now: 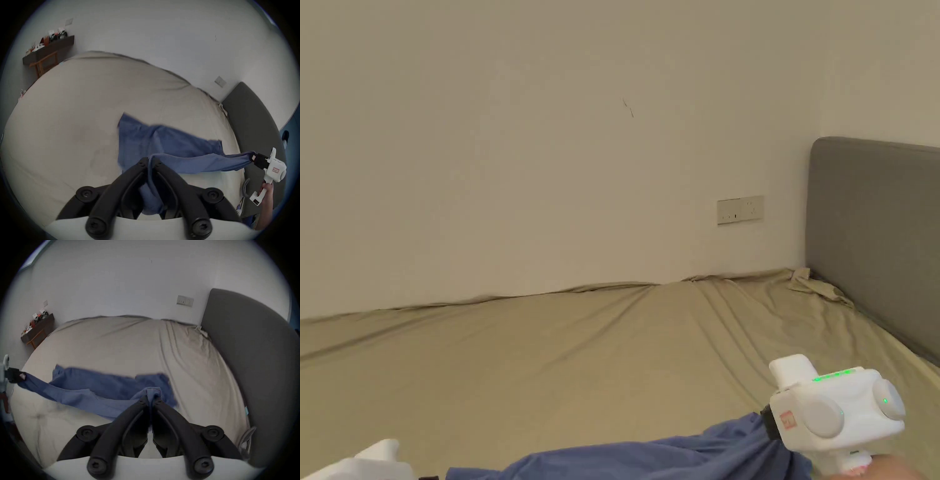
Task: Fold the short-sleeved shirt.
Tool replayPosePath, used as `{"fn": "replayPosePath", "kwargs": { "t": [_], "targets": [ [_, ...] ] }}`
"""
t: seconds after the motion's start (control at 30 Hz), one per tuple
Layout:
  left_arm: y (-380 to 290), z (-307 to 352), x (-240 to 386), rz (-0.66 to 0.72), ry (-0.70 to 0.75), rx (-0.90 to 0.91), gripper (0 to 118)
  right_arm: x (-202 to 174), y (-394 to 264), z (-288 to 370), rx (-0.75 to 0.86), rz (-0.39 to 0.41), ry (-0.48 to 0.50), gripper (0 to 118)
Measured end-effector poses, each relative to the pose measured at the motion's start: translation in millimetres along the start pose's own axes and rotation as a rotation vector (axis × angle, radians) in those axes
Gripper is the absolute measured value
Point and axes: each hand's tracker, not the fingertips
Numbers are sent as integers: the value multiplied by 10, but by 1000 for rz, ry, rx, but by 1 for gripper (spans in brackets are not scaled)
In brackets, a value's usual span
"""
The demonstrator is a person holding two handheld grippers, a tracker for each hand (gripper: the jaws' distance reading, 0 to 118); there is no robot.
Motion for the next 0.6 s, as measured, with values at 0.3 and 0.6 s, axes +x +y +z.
{"fn": "replayPosePath", "kwargs": {
  "t": [0.3,0.6],
  "targets": [
    [-1159,693,-370,74,-78,-66,2,291,-1581,660,-54,-87,25,5],
    [-1797,1436,-652,45,-159,-140,2,705,-2552,1484,-87,-328,78,5]
  ]
}}
